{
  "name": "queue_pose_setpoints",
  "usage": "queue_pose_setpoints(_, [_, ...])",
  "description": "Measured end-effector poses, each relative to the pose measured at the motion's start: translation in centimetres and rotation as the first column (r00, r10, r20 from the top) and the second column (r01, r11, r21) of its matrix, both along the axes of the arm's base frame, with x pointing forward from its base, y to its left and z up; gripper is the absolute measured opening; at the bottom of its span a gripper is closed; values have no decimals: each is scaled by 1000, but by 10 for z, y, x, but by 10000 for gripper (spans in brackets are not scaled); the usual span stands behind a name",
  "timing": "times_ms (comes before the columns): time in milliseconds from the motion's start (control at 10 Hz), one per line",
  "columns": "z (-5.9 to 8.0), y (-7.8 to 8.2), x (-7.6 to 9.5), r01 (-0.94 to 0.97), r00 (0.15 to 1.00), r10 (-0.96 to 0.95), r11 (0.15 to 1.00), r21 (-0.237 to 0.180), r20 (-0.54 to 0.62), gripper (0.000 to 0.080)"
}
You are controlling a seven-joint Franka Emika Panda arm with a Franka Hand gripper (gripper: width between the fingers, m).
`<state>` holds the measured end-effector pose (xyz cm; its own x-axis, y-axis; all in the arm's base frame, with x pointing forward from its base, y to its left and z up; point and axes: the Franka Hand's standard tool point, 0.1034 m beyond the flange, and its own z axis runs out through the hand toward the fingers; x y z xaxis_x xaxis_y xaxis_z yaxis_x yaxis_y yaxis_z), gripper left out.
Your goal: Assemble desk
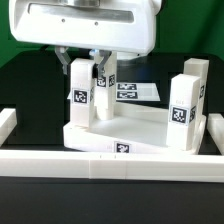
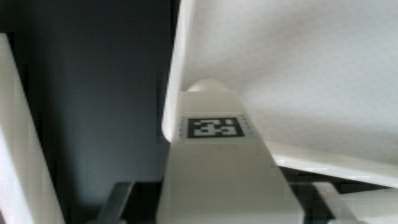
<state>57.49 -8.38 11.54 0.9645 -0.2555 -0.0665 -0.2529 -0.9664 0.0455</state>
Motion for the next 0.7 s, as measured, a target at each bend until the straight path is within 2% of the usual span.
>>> queue_pose_setpoints(300, [-1,-4,-1,289,957,-289,957,15,11,290])
queue_pose_setpoints(700, [-1,-6,-1,636,771,-636,771,26,12,290])
